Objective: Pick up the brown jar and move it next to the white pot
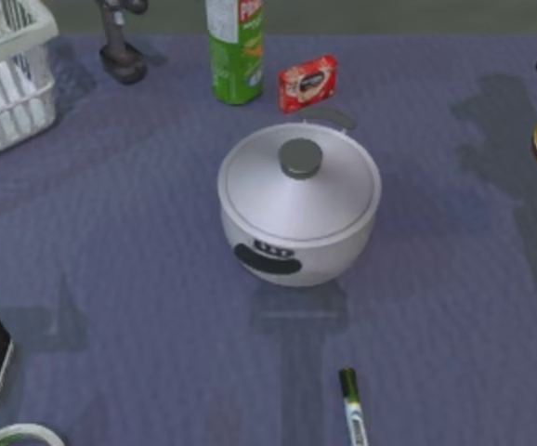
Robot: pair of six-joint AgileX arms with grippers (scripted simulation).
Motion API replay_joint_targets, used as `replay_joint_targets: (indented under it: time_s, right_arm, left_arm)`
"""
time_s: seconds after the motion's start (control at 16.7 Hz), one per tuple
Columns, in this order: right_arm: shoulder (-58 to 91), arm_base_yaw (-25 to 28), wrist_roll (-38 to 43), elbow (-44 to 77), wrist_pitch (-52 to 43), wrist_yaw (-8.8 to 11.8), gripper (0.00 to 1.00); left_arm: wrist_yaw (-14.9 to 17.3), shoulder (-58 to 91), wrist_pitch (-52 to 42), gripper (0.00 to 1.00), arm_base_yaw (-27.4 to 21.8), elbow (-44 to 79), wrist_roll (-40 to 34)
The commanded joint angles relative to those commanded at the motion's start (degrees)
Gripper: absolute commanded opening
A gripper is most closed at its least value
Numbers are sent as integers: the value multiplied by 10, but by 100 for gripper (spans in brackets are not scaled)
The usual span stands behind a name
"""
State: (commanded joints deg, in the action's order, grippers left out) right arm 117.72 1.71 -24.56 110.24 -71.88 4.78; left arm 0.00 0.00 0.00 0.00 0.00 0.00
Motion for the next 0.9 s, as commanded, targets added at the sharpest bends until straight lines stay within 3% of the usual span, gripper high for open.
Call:
replay_joint_targets:
  time_s: [0.42, 0.6, 0.9]
  right_arm:
    - [-4, 6, 21, -10, 7, -4, 0]
    - [-6, 34, 94, -33, 29, -18, 0]
    - [-14, 99, 282, -93, 80, -52, 0]
  left_arm:
    - [0, 0, 0, 100, 0, 0, 0]
    - [0, 0, 0, 100, 0, 0, 0]
    - [0, 0, 0, 100, 0, 0, 0]
